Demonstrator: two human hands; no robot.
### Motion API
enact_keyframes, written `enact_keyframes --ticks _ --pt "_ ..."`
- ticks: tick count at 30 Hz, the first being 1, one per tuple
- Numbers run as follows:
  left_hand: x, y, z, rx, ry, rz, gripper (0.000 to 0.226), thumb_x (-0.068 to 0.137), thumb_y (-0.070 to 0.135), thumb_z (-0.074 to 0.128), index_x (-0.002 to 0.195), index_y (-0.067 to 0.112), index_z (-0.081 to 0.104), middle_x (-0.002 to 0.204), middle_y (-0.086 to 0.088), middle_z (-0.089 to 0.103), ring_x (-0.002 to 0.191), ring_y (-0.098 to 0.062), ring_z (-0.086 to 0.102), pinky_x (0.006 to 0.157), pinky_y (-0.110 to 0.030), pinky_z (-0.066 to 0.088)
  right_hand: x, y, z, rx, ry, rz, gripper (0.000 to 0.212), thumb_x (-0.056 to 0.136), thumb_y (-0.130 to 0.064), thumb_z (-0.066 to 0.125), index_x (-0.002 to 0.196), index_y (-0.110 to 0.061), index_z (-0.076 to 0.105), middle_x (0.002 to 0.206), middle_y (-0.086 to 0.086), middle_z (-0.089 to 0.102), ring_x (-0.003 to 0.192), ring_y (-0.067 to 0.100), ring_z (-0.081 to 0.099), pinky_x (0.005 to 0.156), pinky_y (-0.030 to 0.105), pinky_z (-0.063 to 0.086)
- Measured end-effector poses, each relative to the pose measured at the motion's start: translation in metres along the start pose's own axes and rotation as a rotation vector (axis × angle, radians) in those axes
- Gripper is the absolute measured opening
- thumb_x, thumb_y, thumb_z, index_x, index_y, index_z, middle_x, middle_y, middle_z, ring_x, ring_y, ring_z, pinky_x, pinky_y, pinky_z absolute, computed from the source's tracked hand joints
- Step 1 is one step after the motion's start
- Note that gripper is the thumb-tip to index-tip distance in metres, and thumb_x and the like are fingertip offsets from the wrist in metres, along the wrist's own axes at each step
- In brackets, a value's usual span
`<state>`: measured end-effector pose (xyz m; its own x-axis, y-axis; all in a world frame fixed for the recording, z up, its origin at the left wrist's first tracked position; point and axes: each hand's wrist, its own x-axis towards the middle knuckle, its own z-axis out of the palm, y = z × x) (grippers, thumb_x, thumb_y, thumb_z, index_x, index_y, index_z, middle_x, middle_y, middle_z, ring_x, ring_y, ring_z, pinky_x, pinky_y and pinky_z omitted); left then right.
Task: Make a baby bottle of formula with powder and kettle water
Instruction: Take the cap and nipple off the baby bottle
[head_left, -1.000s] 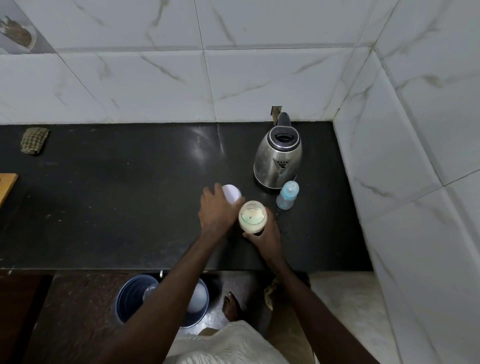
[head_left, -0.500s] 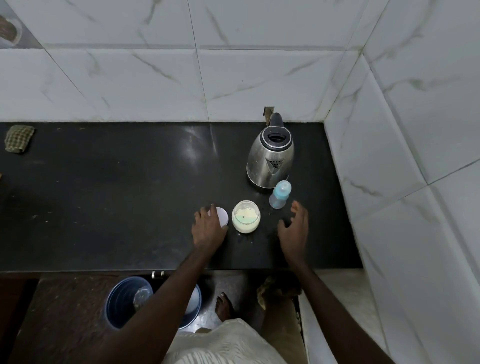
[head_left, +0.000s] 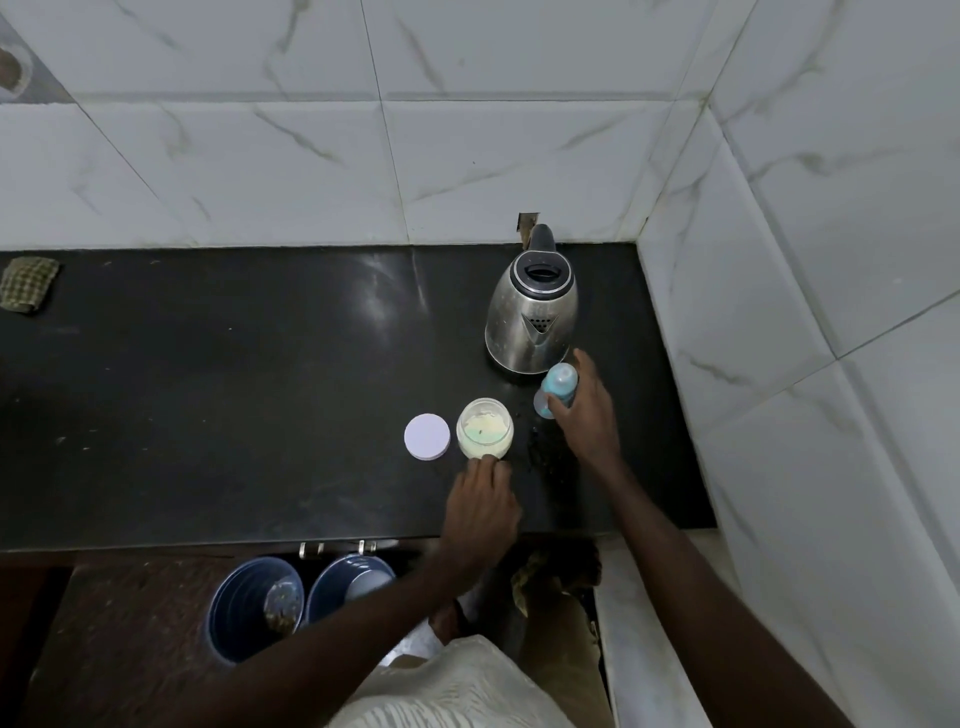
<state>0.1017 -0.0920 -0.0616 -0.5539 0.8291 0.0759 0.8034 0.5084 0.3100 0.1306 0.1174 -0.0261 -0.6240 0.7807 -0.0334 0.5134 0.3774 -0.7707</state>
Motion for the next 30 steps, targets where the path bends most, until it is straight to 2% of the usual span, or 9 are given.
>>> enact_keyframes --ticks 2,4,9,12,16,19,24,27,30 --pt "0.002 0.019 0.001 -0.125 0.04 0.052 0.021 0.082 0.022 0.063 0.1 0.014 0.058 0.095 -0.003 0.054 0.086 -0.021 0.05 0.07 -0.033 0.044 -0.01 0.003 -0.004 -0.01 -0.017 0.001 0.079 0.084 -0.012 0.08 0.153 -0.01 0.043 0.149 0.011 0.055 0.134 0.029 0.054 0.105 0.025 0.037" --pt "0.006 0.037 0.003 -0.239 -0.014 0.089 0.028 0.088 0.025 0.06 0.113 0.013 0.055 0.108 -0.004 0.053 0.098 -0.02 0.05 0.08 -0.034 0.049 -0.021 0.01 -0.007 -0.024 -0.046 0.001 0.077 0.083 -0.014 0.081 0.152 -0.011 0.046 0.149 0.01 0.055 0.136 0.028 0.054 0.11 0.029 0.038" --pt "0.031 0.071 0.021 -0.581 -0.156 -0.231 0.078 0.089 0.029 0.066 0.151 0.002 0.026 0.146 -0.011 0.035 0.134 -0.022 0.039 0.108 -0.034 0.043 -0.053 0.023 -0.013 -0.041 -0.088 -0.034 0.072 0.084 -0.017 0.082 0.149 -0.011 0.051 0.148 0.007 0.057 0.135 0.021 0.054 0.112 0.02 0.035" --pt "0.05 0.08 0.03 -0.595 -0.139 -0.394 0.079 0.094 0.026 0.063 0.154 -0.002 0.022 0.151 -0.018 0.036 0.139 -0.027 0.043 0.116 -0.027 0.032 -0.06 0.026 -0.015 -0.062 -0.099 -0.057 0.067 0.087 -0.02 0.08 0.147 -0.009 0.052 0.147 0.008 0.057 0.133 0.02 0.055 0.11 0.013 0.032" --pt "0.062 0.081 0.031 -0.758 0.022 -0.488 0.061 0.097 0.024 0.064 0.15 0.004 0.039 0.145 -0.012 0.05 0.134 -0.024 0.05 0.113 -0.035 0.039 -0.056 0.025 -0.021 -0.081 -0.163 -0.073 0.069 0.089 -0.019 0.076 0.15 -0.008 0.048 0.149 0.007 0.054 0.136 0.021 0.052 0.117 0.029 0.038" --pt "0.068 0.067 0.047 -0.758 0.123 -0.461 0.045 0.095 0.024 0.066 0.136 0.012 0.053 0.133 -0.006 0.061 0.124 -0.022 0.059 0.107 -0.044 0.047 -0.054 0.023 -0.024 -0.113 -0.177 -0.061 0.073 0.087 -0.039 0.071 0.151 -0.014 0.047 0.151 0.003 0.05 0.137 0.018 0.051 0.115 0.029 0.04" --pt "0.072 0.063 0.038 -0.797 0.2 -0.414 0.018 0.092 0.02 0.065 0.109 0.021 0.06 0.101 0.011 0.066 0.089 -0.002 0.06 0.08 -0.026 0.049 -0.051 0.022 -0.021 -0.381 -0.136 -0.168 0.066 0.093 -0.06 0.063 0.143 -0.018 0.052 0.138 0.002 0.055 0.122 0.021 0.057 0.099 0.04 0.052" --pt "0.071 0.056 0.035 -0.761 0.158 -0.371 0.02 0.089 0.024 0.067 0.106 0.02 0.059 0.094 0.012 0.065 0.079 0.0 0.055 0.071 -0.028 0.046 -0.045 0.02 -0.021 -0.371 -0.205 -0.2 0.052 0.095 -0.056 0.062 0.13 -0.018 0.055 0.124 0.0 0.055 0.105 0.02 0.061 0.086 0.04 0.054" --pt "0.073 0.05 0.032 -0.729 0.1 -0.343 0.034 0.085 0.038 0.068 0.113 0.019 0.061 0.098 0.002 0.072 0.086 -0.015 0.066 0.073 -0.033 0.05 -0.034 0.02 -0.026 -0.368 -0.308 -0.275 0.051 0.096 -0.045 0.068 0.132 -0.01 0.057 0.125 0.005 0.056 0.108 0.024 0.061 0.093 0.039 0.052"
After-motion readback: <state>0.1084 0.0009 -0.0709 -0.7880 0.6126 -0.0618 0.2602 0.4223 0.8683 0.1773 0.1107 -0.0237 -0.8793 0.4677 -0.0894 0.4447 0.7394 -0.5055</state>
